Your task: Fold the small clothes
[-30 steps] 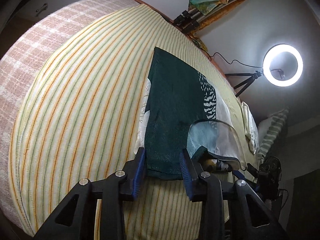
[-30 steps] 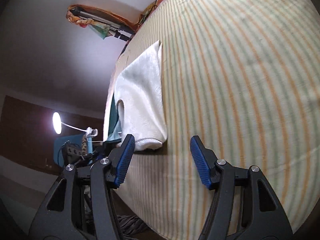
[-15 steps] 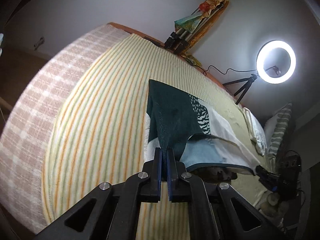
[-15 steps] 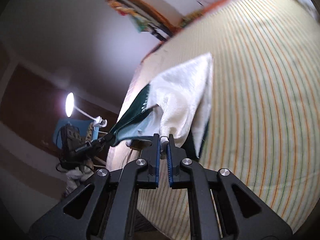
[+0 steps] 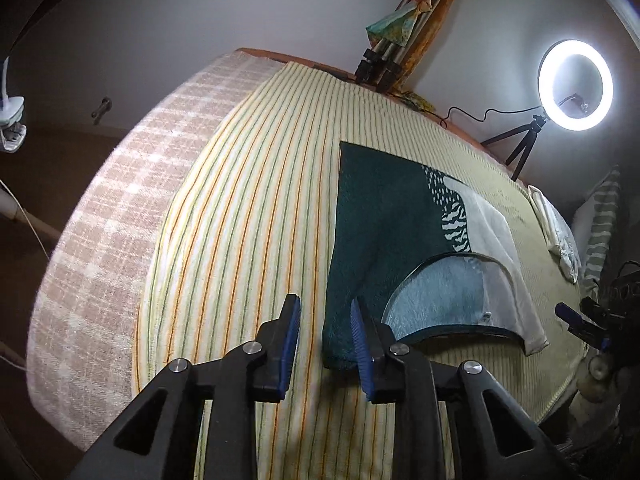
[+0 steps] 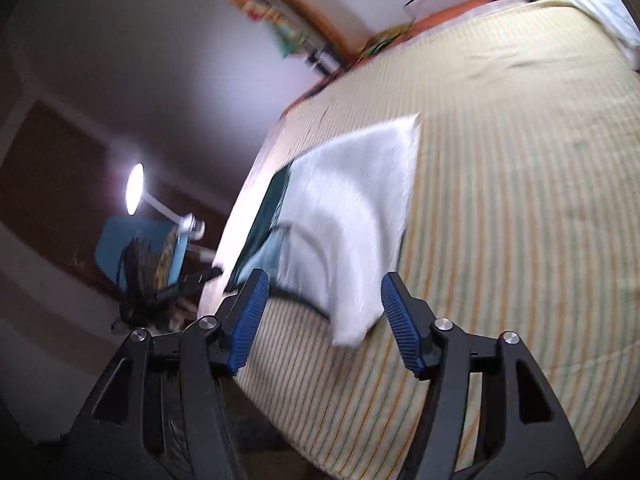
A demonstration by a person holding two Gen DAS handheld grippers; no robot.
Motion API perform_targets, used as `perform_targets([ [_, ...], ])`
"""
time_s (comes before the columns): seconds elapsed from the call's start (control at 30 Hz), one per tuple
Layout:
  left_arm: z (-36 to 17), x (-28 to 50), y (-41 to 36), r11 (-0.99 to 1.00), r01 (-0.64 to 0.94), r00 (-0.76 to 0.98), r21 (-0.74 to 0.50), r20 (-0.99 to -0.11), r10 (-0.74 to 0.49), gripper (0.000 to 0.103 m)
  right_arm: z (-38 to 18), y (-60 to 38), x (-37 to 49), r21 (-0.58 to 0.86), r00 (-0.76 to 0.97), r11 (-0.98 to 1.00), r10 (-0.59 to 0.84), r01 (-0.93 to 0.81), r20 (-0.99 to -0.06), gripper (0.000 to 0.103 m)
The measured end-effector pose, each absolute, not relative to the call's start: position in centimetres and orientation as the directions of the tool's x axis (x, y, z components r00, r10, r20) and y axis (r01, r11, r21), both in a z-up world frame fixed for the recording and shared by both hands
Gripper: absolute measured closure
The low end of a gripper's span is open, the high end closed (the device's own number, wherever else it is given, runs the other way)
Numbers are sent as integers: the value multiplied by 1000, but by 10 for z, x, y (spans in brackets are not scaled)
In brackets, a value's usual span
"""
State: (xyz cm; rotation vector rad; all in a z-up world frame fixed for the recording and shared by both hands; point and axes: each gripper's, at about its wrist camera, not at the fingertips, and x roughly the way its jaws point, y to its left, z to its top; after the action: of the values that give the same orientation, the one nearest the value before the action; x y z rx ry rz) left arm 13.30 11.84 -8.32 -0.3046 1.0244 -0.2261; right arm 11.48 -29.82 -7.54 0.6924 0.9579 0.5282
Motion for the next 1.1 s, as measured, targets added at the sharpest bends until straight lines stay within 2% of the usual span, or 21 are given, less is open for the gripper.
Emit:
perform_targets([
  [0.07, -72, 129, 109, 925, 71, 522, -374, -776, -354, 79, -85, -308, 126, 759, 489, 649, 678, -49, -549, 41],
  [0.17, -64, 124, 79, 931, 145, 522, -336, -773, -360, 77, -99, -311, 145, 739, 495, 674, 640, 6, -587, 50],
  [0.3, -70, 127, 49, 922, 193, 489, -335, -782, -386, 76, -108, -293, 171, 719, 481, 695, 627, 9, -613, 51],
  [0.37, -73, 132, 42, 922, 198, 483, -333, -785, -387, 76, -112, -282, 180, 705, 469, 709, 625, -6, -625, 60],
  [0.43, -79, 136, 40, 916, 206, 467, -344, -788, -401, 75, -117, -272, 187, 680, 447, 733, 614, -16, -651, 89],
  [0.53, -90, 141, 37, 906, 209, 432, -368, -796, -423, 73, -116, -258, 190, 609, 424, 791, 575, -68, -700, 98],
  [0.67, -116, 139, 34, 921, 219, 381, -322, -841, -384, 73, -116, -254, 190, 408, 441, 910, 398, -77, -805, 99],
  [0.77, -111, 134, 34, 922, 237, 391, -305, -839, -379, 73, -110, -263, 187, 430, 456, 901, 408, -59, -791, 99],
  [0.87, -98, 129, 40, 919, 231, 423, -320, -817, -391, 73, -87, -260, 177, 364, 518, 926, 360, -99, -776, 99],
  [1.0, -79, 131, 47, 917, 212, 475, -338, -784, -399, 72, -60, -238, 173, 399, 559, 894, 440, -202, -703, 96],
  [1.1, -70, 135, 51, 920, 187, 507, -345, -768, -391, 70, -52, -211, 181, 399, 551, 879, 475, -261, -687, 96],
])
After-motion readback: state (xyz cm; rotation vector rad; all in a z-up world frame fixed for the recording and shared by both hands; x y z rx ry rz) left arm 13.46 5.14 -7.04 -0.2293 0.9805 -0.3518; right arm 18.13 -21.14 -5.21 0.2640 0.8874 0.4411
